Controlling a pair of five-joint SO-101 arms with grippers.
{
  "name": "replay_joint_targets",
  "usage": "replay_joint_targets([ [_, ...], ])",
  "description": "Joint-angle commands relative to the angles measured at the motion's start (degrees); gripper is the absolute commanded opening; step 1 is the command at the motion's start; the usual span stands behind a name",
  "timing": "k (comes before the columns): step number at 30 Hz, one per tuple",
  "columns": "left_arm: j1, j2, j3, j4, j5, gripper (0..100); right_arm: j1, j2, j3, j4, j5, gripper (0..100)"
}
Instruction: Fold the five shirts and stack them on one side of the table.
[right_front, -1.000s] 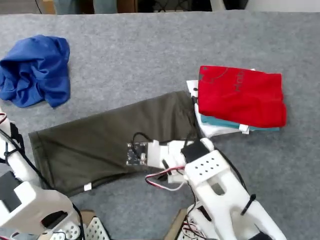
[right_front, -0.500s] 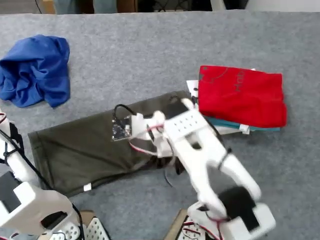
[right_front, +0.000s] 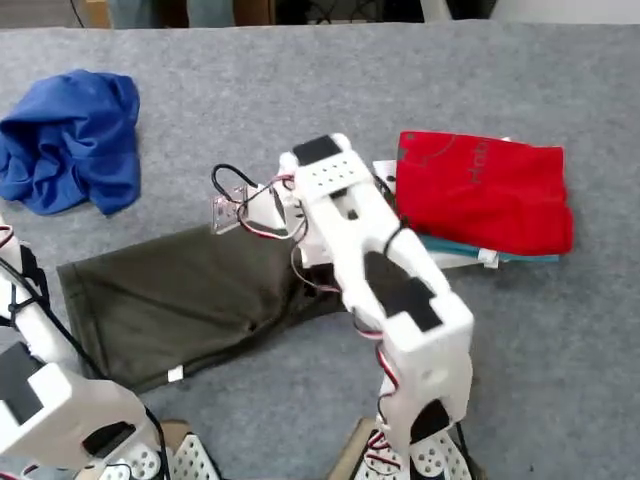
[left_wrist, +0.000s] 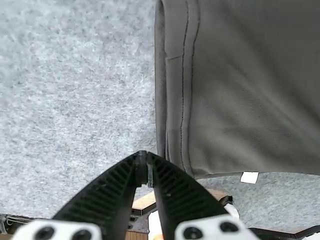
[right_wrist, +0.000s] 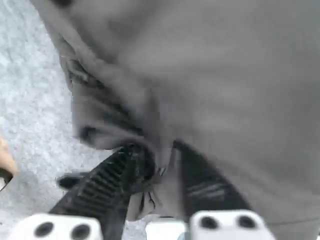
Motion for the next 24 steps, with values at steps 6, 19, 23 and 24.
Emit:
replay_joint_targets([
  [6, -0.04, -2.90, -0.31, -1.49, -0.09, 3, 2.20, 6.81, -19.74, 6.68, -4.04, 43.7],
  [19, -0.04, -2.99, -0.48, -1.85, -0.44, 3, 3.25, -13.67, -4.62, 8.18, -13.19, 9.0],
  [23, 0.04, -2.99, -0.48, -2.02, -0.44, 3, 2.11, -25.54, 12.79, 8.18, -13.19, 1.6],
  [24, 0.04, -2.99, -0.48, -2.02, -0.44, 3, 1.67, -28.35, 16.92, 8.18, -13.19, 2.4],
])
